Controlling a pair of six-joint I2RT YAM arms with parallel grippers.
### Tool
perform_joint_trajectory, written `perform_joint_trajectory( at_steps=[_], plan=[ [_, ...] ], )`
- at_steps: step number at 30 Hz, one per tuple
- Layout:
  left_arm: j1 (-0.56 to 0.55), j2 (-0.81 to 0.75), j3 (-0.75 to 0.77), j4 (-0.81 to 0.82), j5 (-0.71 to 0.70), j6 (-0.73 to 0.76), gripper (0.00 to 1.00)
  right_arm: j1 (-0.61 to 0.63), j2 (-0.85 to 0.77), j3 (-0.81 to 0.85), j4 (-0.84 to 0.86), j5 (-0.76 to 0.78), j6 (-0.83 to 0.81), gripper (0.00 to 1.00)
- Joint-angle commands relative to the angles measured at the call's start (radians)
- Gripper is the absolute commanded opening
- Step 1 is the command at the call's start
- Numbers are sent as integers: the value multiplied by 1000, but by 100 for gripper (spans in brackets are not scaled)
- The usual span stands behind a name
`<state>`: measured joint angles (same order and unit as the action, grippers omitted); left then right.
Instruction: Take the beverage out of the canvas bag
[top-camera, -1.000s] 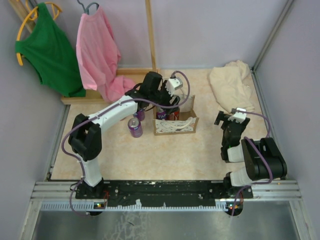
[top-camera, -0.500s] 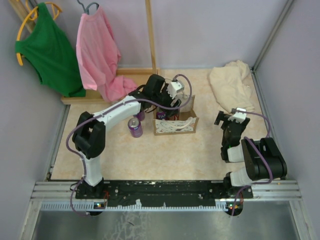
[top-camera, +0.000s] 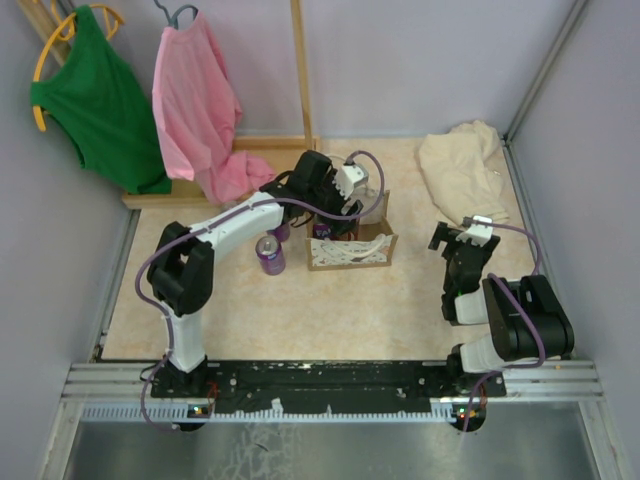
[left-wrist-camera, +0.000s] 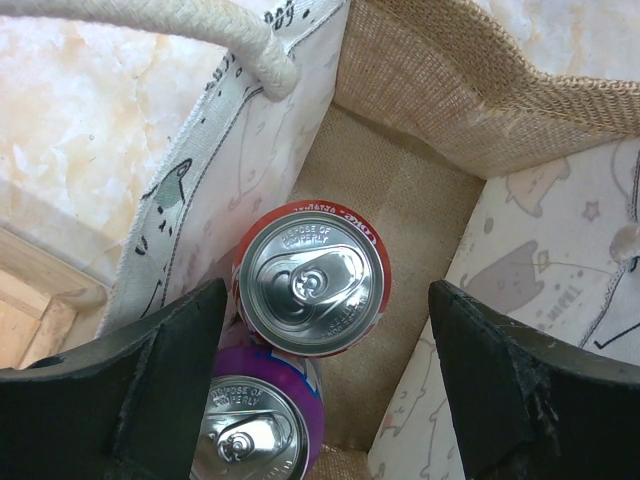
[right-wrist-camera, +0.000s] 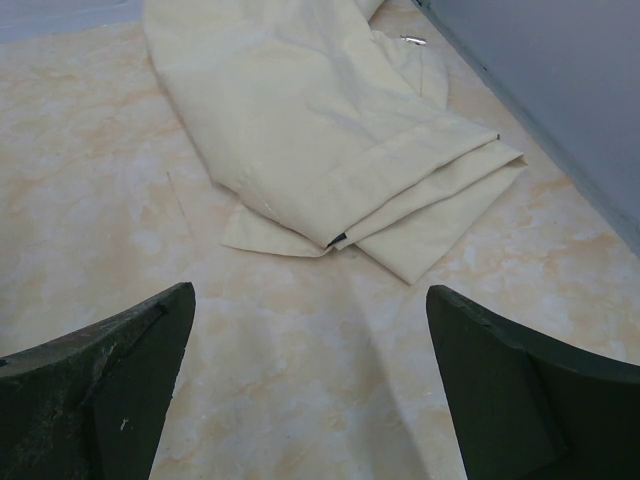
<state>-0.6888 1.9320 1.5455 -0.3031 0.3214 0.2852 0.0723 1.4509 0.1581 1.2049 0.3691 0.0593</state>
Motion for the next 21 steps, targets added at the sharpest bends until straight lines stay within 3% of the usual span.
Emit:
perform_joint_trajectory(
  at_steps=[1, 21],
  plan=[
    [-4, 16, 24, 21, -10, -3, 88, 9, 2, 14, 42, 17, -11, 99],
    [-3, 96, 43, 36, -23, 8, 82, 9, 2, 14, 42, 17, -10, 99]
  ],
)
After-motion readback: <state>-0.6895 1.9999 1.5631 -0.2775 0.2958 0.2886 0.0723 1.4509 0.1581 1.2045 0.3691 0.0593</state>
